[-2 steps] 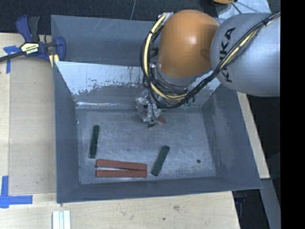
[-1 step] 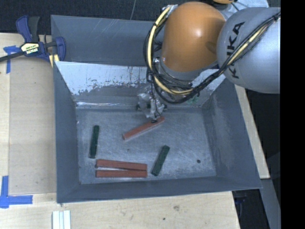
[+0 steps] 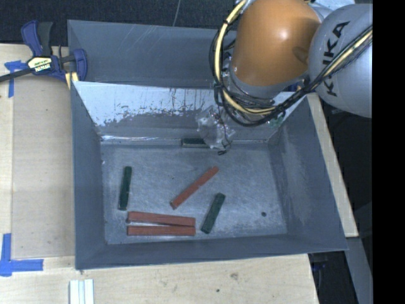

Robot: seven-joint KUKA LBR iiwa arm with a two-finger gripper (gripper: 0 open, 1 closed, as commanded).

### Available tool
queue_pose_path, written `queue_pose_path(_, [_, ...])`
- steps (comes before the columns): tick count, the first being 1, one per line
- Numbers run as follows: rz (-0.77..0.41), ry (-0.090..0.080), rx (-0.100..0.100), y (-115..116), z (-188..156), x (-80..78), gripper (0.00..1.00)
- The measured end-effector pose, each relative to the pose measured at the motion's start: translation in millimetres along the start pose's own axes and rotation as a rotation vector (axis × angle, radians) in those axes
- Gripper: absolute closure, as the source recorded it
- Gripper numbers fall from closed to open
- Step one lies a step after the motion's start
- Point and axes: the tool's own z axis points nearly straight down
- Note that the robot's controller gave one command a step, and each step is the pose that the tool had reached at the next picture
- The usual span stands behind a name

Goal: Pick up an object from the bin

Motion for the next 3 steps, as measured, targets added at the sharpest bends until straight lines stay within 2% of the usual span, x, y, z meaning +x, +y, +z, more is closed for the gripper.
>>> queue_pose_path(1, [0.244, 0.019, -0.010, 81, 91, 39.2, 0.00])
queue_pose_path(2, [0.248, 0.013, -0.006, 77, 89, 38.1, 0.00])
queue_pose_path(3, [0.328, 0.015, -0.005, 79, 157, 65.5, 1.00])
